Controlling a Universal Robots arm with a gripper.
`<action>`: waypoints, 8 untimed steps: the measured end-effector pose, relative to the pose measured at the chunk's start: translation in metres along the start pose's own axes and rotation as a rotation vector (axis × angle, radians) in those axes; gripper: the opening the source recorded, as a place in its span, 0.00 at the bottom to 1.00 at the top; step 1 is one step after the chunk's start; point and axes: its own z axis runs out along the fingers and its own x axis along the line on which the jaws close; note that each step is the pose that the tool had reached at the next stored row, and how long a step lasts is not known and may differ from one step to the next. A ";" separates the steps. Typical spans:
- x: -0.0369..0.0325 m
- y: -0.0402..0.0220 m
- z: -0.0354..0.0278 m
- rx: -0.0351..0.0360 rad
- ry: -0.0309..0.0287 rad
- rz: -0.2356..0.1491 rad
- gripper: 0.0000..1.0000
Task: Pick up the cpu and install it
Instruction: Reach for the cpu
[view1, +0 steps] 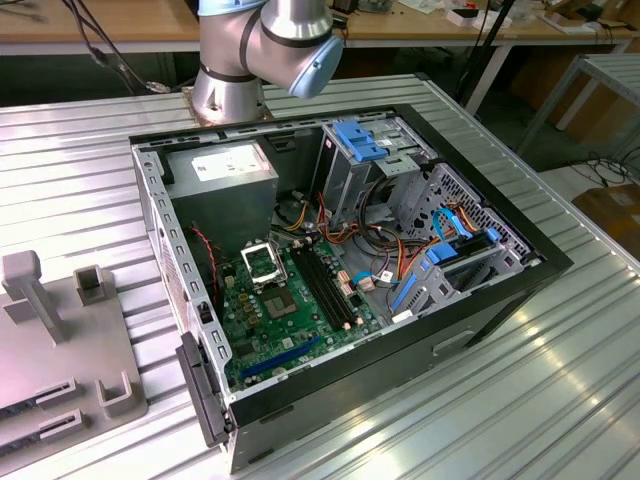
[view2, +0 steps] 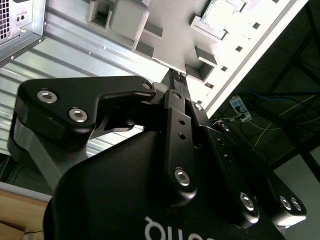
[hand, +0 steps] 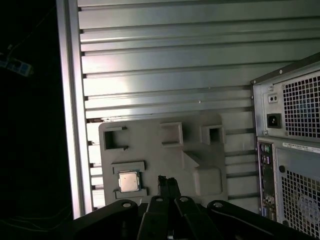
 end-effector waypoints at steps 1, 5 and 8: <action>0.0000 0.0000 0.0000 0.0000 0.0000 0.000 0.11; 0.0001 0.0000 0.0000 0.0000 0.0000 0.000 0.11; 0.0001 0.0000 0.0000 0.0000 0.0000 0.000 0.11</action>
